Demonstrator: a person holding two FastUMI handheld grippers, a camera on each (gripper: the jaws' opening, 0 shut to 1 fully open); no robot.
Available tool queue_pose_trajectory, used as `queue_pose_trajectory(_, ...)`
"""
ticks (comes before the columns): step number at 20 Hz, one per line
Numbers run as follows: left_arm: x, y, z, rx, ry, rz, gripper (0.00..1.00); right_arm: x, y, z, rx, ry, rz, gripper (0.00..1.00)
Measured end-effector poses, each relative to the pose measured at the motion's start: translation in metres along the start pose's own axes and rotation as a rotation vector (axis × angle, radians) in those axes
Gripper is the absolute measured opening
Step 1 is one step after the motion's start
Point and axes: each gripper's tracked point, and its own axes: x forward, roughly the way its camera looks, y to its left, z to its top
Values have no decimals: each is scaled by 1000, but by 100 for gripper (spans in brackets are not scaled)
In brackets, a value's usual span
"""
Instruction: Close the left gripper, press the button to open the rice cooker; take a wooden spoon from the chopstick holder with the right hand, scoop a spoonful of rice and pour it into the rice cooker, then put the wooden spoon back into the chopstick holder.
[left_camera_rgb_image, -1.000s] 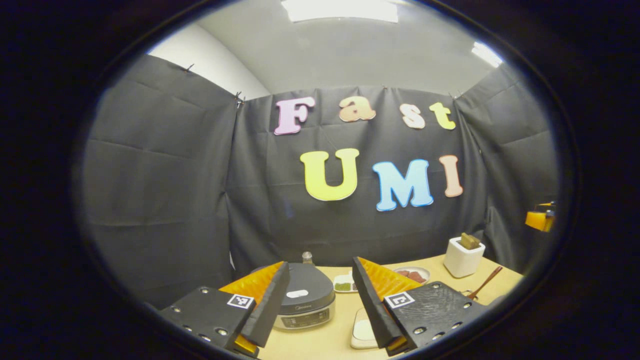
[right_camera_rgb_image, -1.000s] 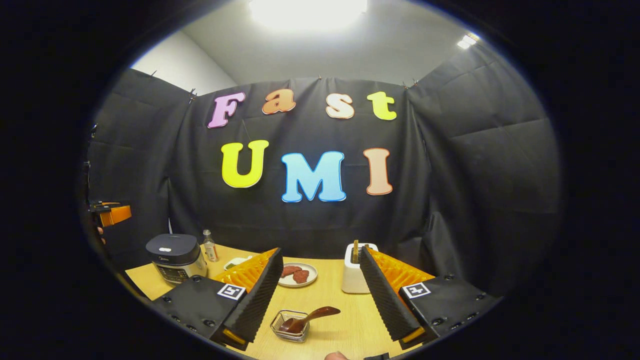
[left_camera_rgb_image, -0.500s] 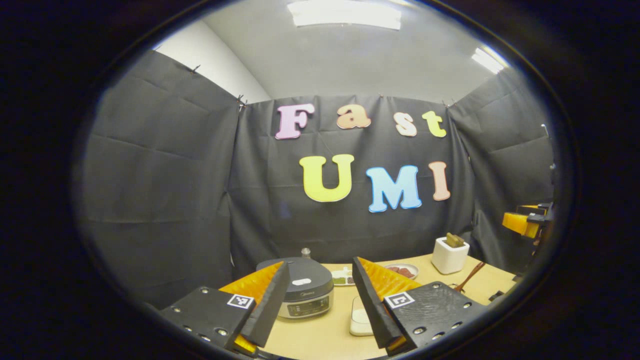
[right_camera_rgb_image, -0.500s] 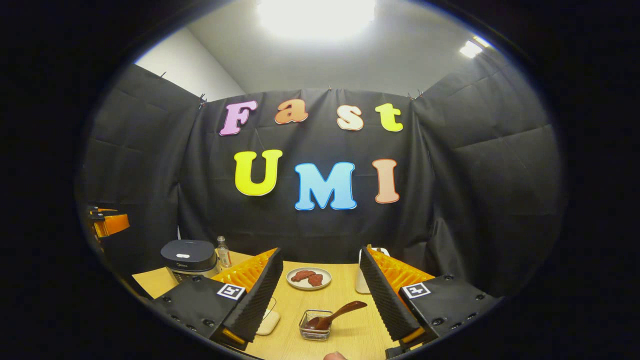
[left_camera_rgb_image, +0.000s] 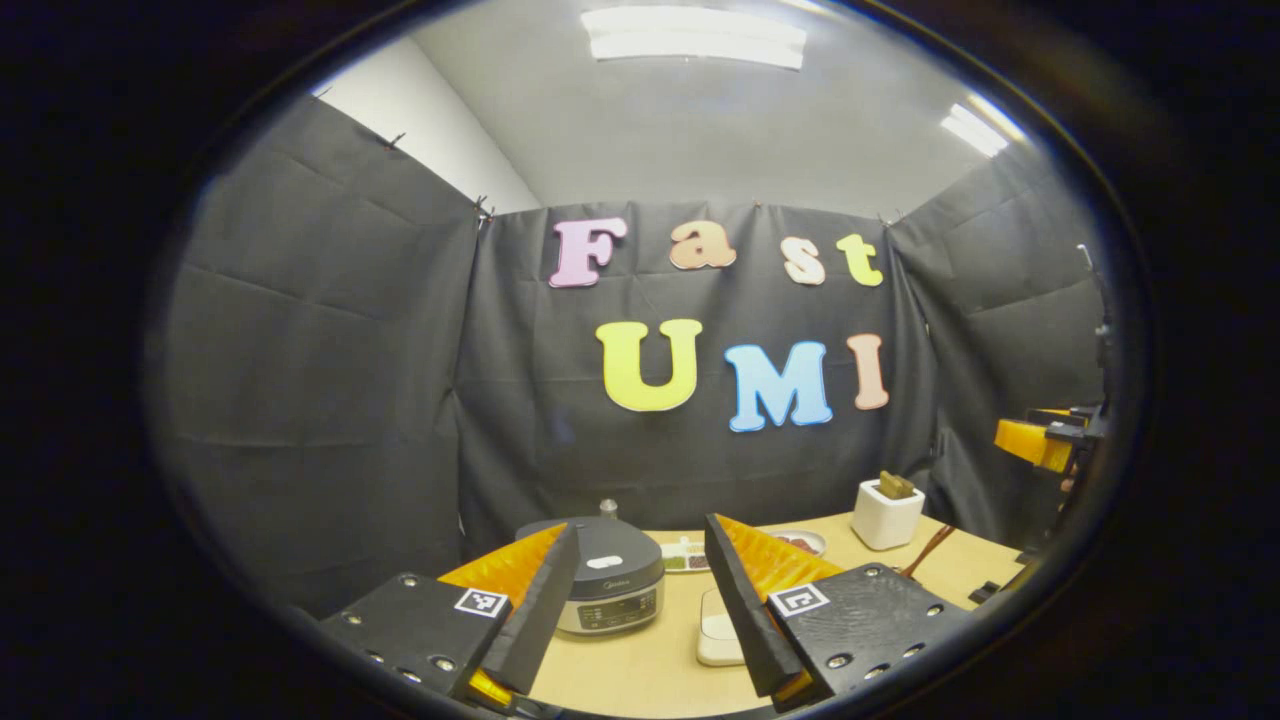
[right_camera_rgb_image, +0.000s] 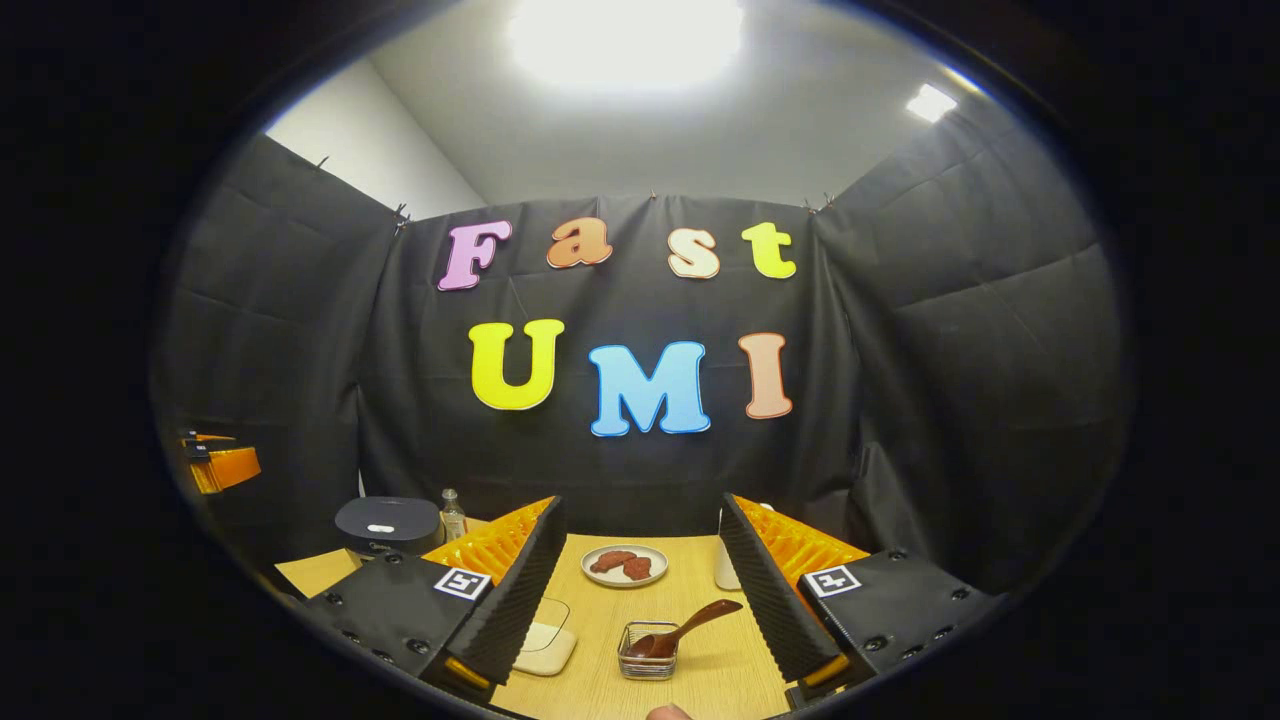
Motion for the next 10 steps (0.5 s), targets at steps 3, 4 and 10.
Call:
queue_pose_trajectory(3, -4, -3, 4, 16, -12, -5, 79, -3, 1, 2, 2, -9, -3, 98)
queue_pose_trajectory(4, -5, -3, 5, 14, -14, -7, 78, -4, 1, 2, 3, -10, -3, 98)
queue_pose_trajectory(10, -9, -4, 10, 8, -18, -9, 79, -5, 1, 5, -1, -16, 2, 98)
